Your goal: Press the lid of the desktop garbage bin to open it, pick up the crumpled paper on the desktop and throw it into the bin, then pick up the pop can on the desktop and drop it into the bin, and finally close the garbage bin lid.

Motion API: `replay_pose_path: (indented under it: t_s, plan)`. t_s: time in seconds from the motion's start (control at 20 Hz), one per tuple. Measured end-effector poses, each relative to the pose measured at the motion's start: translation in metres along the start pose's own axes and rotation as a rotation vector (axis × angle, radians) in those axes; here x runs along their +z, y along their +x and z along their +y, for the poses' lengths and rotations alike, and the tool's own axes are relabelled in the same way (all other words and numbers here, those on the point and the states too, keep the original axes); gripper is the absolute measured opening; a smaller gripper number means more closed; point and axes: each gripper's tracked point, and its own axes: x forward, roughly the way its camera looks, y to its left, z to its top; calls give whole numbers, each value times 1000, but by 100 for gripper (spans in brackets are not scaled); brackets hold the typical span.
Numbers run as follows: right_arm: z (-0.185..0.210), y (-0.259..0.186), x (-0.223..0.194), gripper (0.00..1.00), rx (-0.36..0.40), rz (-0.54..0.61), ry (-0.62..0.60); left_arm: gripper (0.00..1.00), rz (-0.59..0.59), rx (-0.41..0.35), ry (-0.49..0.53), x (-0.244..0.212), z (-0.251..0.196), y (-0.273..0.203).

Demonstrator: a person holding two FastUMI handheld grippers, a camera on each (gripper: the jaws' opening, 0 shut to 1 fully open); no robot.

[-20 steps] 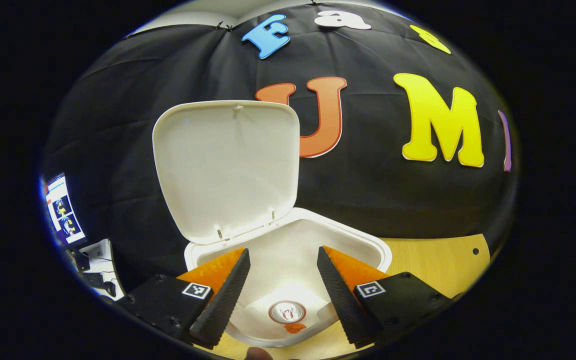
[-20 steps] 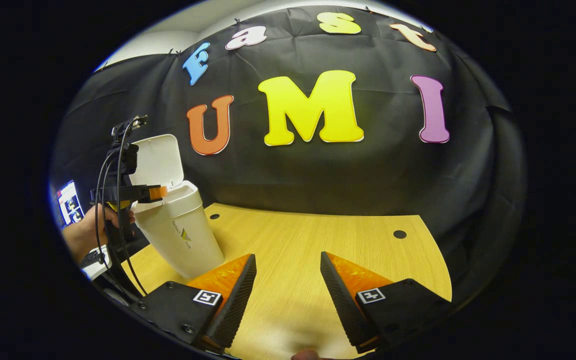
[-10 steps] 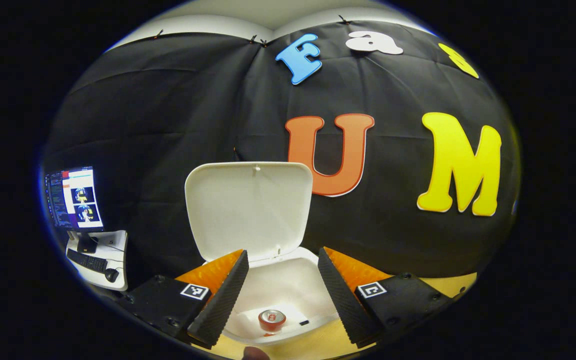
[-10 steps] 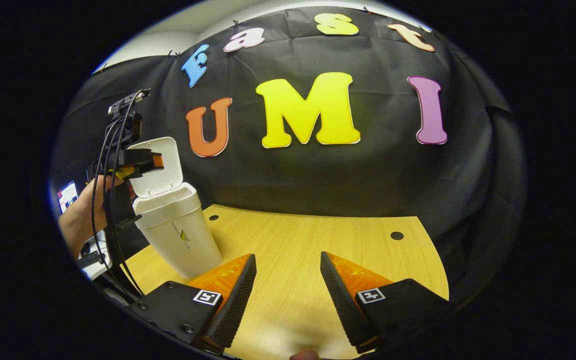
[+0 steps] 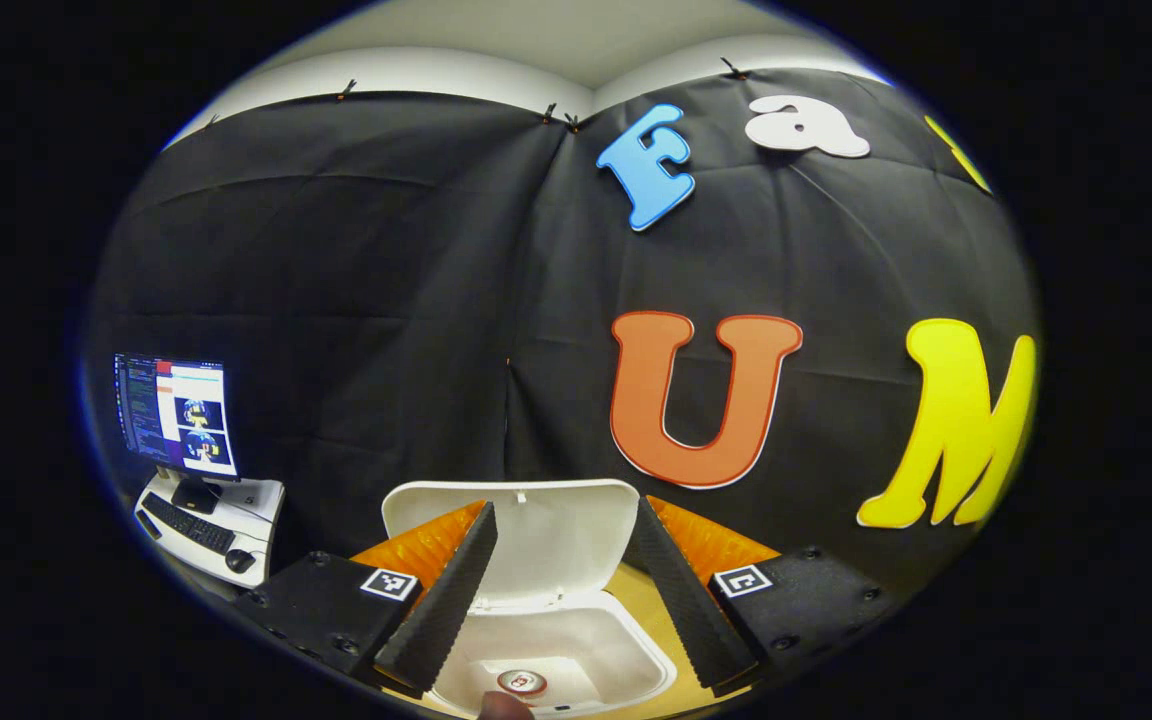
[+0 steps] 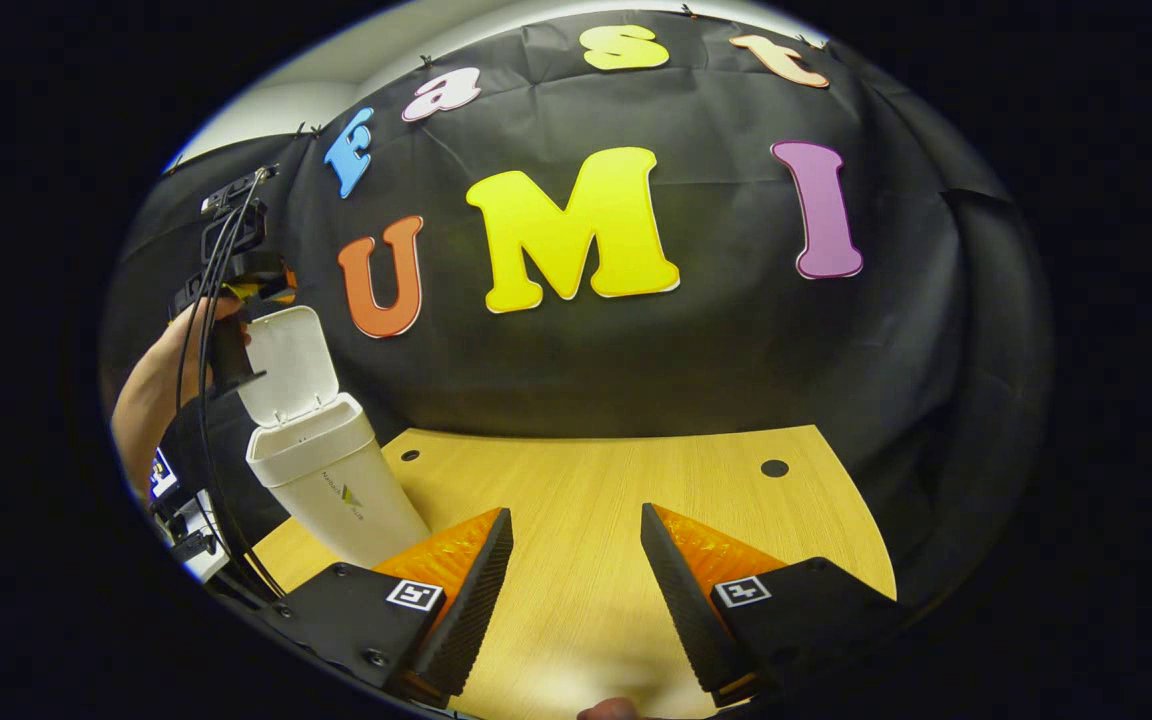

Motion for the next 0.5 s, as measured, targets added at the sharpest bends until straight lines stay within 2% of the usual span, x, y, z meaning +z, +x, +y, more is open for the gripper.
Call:
replay_pose_path:
  t_s: [0.1,0.25,0.5]
  plan:
    - [-2,4,3,83,-7,-1,6,92,-24,43,7,15,10,16]
    - [-1,8,4,83,-11,6,13,92,17,115,26,13,25,37]
    - [6,15,-3,83,-5,33,16,92,80,128,-4,1,28,68]
